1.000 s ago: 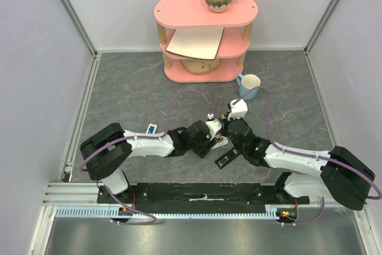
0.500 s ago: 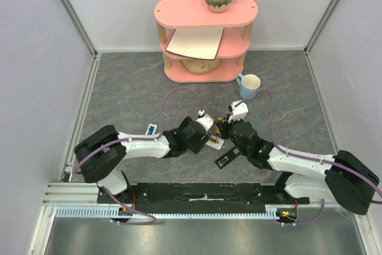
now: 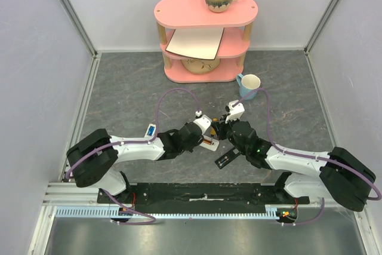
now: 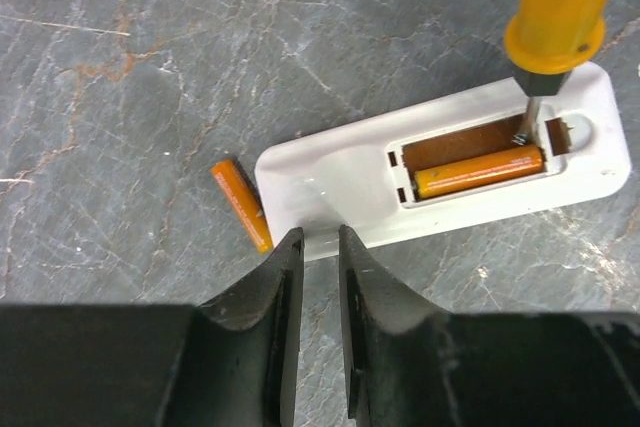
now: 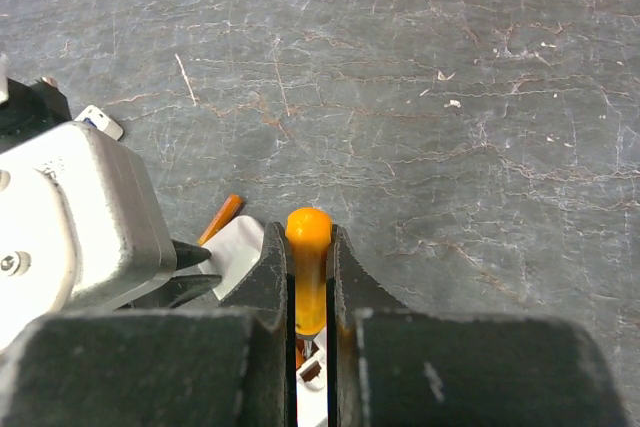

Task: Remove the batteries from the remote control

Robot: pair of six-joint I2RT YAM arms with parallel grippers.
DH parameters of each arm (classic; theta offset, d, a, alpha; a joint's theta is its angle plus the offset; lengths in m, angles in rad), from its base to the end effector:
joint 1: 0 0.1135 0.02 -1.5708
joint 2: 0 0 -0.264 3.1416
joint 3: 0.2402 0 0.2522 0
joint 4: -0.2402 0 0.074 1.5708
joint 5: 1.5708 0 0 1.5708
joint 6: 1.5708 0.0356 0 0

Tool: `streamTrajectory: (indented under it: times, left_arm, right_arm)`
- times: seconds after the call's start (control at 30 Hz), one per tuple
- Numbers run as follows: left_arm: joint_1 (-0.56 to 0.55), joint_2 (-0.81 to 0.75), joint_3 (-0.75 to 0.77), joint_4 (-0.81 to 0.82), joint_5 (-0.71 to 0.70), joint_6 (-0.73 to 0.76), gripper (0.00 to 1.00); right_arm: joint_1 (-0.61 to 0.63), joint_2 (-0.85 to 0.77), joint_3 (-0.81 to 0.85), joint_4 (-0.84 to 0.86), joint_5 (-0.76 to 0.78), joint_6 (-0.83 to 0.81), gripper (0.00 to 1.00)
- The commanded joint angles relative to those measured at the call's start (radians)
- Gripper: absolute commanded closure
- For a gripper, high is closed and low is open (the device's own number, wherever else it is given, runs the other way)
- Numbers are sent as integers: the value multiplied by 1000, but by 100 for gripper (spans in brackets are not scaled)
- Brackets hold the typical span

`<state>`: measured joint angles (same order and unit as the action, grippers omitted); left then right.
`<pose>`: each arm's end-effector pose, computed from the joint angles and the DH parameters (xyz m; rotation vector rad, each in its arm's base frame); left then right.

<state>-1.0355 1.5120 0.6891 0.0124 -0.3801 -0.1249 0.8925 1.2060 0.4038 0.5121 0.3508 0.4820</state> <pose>0.1587 -0.2417 0.1607 0.8548 2.1489 -0.1341 0.1615 0.1809 0.1950 -0.1397 1.8852 0.6291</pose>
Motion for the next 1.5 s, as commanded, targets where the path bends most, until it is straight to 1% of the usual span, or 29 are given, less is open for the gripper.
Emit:
streamTrajectory:
  times: [0.0,0.03,0.07,0.1,0.13,0.17,0.23,0.4,0.5,0.6,0.73,0.8,0.9,0.93,1.0,1.03,1.07,1.1,1.13,1.17,1.2,1.27,1.33,1.47]
  left_arm:
    - [3,-1,15,58,79,-4,73]
    - [3,2,15,60,93,-4,72]
    - [2,5,16,64,108,-2,68]
    - [3,10,20,66,136,-1,67]
    - [2,17,21,69,145,1,66]
    - [2,23,24,67,158,2,64]
    - [3,42,36,60,162,2,64]
    - [3,62,47,47,167,1,64]
    - [5,73,55,41,178,2,63]
    - [5,83,62,35,187,2,62]
    - [6,86,64,34,190,2,60]
    - [8,85,64,32,190,1,60]
    - [11,80,61,32,188,-1,59]
    - [11,79,61,34,188,-1,53]
    - [14,76,58,35,191,-1,46]
    - [12,70,56,38,194,-1,38]
    - [12,67,52,41,196,-1,35]
    - [14,62,49,47,199,1,33]
    - [15,50,41,52,204,-1,32]
    - [14,48,40,57,204,2,31]
    - [14,45,38,58,204,2,31]
    - [15,43,36,61,207,2,31]
    - [15,42,36,61,208,2,31]
    - [20,27,26,67,211,1,31]
  right_arm:
    - [-3,-14,17,77,-29,13,100]
    - [-1,-17,-3,101,-24,12,100]
    - [-1,-20,-20,126,-21,13,100]
    - [-1,-31,-42,161,-19,18,100]
    - [-1,-36,-86,237,-19,24,100]
    - [-1,-39,-108,277,-18,36,100]
    - [-1,-36,-150,374,-26,43,100]
    - [-1,1,-157,439,-125,12,100]
    - [-3,-2,-180,518,-182,-8,100]
    - [-4,-14,-181,551,-255,-45,100]
    - [-3,-42,-166,546,-326,-80,100]
    - [-4,-54,-165,540,-323,-83,100]
    - [-4,-62,-157,511,-291,-83,100]
    - [-4,-63,-155,497,-274,-68,100]
    - [-4,-69,-149,455,-199,-51,100]
    - [-4,-72,-148,441,-167,-43,100]
    - [-4,-78,-146,421,-92,-8,100]
    - [-6,-80,-137,361,-43,10,100]
    - [-7,-79,-132,335,-4,29,100]
    - [-7,-77,-125,307,69,77,100]
    - [-10,-77,-125,277,97,102,100]
    - [-12,-65,-135,269,152,170,100]
    - [-13,-54,-137,264,177,208,100]
    - [-13,-56,-125,234,209,227,100]
